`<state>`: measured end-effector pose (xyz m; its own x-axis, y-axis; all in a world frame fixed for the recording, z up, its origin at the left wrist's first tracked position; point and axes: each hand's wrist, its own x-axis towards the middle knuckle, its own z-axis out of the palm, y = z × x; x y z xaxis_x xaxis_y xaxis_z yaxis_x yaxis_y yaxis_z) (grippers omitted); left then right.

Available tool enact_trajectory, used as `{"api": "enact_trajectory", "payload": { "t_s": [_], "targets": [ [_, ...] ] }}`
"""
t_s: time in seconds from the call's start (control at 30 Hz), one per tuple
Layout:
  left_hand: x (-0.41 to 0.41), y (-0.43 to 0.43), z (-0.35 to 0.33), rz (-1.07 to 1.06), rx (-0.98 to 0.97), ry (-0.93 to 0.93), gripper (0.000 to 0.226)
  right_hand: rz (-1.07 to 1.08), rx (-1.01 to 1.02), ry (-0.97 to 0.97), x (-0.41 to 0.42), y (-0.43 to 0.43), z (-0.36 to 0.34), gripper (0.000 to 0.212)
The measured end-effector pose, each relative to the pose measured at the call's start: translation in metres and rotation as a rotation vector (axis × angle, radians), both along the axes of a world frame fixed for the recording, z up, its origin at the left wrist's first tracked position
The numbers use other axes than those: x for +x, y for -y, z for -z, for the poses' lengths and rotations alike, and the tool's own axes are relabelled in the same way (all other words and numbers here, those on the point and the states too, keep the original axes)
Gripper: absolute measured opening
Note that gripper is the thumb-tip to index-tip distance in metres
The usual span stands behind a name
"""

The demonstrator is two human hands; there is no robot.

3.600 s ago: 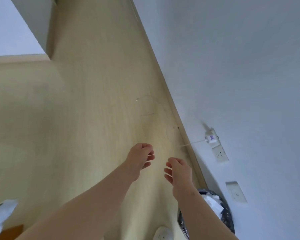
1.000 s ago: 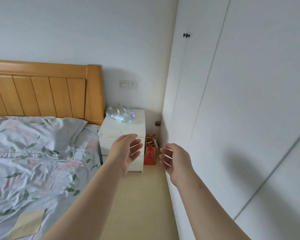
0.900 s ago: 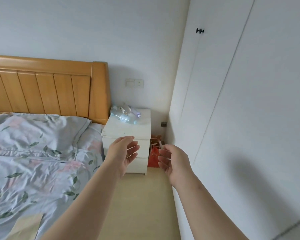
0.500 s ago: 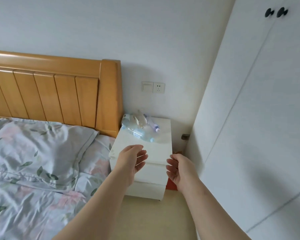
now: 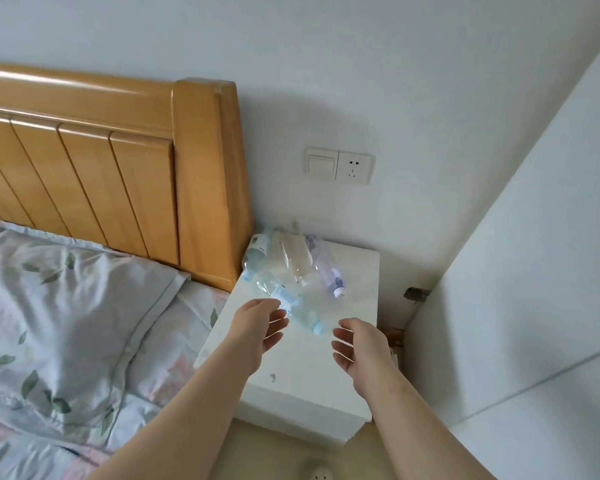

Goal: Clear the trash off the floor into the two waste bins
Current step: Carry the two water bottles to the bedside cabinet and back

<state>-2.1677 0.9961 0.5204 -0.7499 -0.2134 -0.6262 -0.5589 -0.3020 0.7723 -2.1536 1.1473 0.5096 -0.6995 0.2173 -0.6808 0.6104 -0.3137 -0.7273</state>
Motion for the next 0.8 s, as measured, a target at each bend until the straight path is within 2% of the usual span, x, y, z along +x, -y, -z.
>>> {"api": "enact_trajectory", "payload": {
  "t_s": [0.3, 0.47, 0.57, 0.67, 0.73, 0.77, 0.8],
  "targets": [
    [-0.087, -0.001, 0.061, -0.04, -0.06, 0.213, 0.004, -0.246, 0.178, 0.149, -0.1, -0.015, 0.066, 0.008],
    [-0.13, 0.031, 0.104, -0.065, -0.117, 0.348, 0.011, -0.486, 0.254, 0.141, -0.129, -0.005, 0.113, 0.049],
    [-0.159, 0.049, 0.126, -0.089, -0.158, 0.389, 0.015, -0.561, 0.397, 0.192, -0.14, 0.006, 0.142, 0.067],
    [-0.184, 0.061, 0.146, -0.094, -0.247, 0.455, 0.018, -0.56, 0.472, 0.263, -0.147, 0.021, 0.168, 0.074],
    [-0.197, 0.064, 0.159, -0.07, -0.291, 0.499, 0.005, -0.551, 0.484, 0.296, -0.151, 0.031, 0.183, 0.072],
    [-0.205, 0.067, 0.166, -0.055, -0.298, 0.507, 0.013, -0.537, 0.483, 0.305, -0.154, 0.036, 0.19, 0.07],
    [-0.212, 0.068, 0.171, -0.037, -0.291, 0.498, 0.033, -0.519, 0.483, 0.306, -0.156, 0.039, 0.195, 0.067]
  ]
}}
